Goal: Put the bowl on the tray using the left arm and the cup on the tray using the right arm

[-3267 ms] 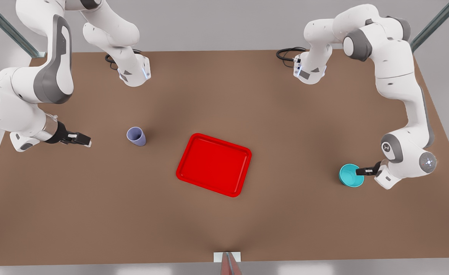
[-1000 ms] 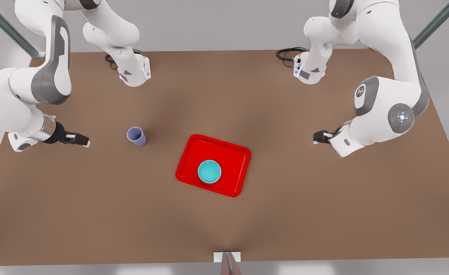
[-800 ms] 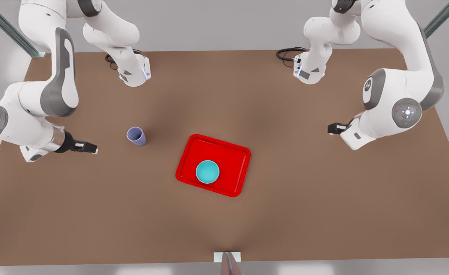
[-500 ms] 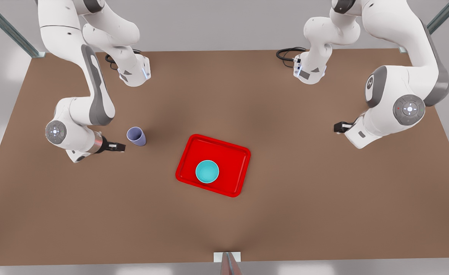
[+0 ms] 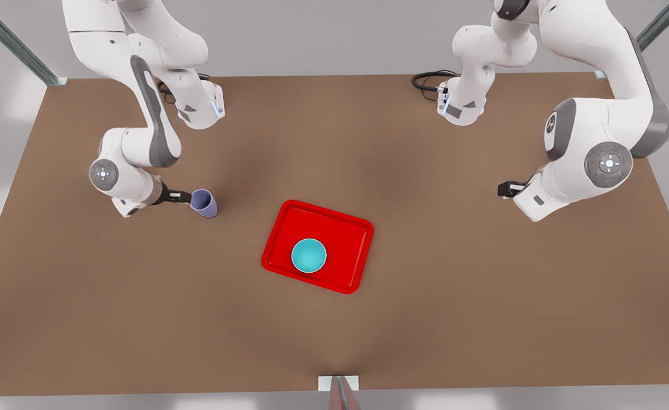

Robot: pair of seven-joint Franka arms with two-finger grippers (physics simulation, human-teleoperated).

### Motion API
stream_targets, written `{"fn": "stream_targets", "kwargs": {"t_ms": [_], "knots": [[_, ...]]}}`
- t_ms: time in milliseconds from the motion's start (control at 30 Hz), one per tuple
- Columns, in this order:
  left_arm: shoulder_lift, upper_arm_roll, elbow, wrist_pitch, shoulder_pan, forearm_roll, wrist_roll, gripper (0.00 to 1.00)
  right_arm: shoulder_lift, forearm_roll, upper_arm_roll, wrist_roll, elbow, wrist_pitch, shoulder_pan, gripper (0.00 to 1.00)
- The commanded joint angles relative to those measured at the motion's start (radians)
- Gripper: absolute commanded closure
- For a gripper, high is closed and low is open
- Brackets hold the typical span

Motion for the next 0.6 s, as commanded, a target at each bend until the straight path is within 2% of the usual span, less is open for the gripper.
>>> {"fn": "stream_targets", "kwargs": {"t_ms": [0,400,567], "knots": [[-0.001,0.0,-0.001,-0.002,0.0,0.0,0.0,0.0,0.003,0.0,0.0,0.0,0.001,0.001,0.018,0.0],[0.002,0.0,-0.001,0.0,0.0,0.001,0.0,0.0,0.069,0.012,0.0,0.003,-0.039,0.051,0.035,0.0],[0.002,0.0,0.001,0.0,0.0,0.001,0.0,0.0,0.1,0.012,0.0,0.003,-0.041,0.076,0.036,0.1]]}}
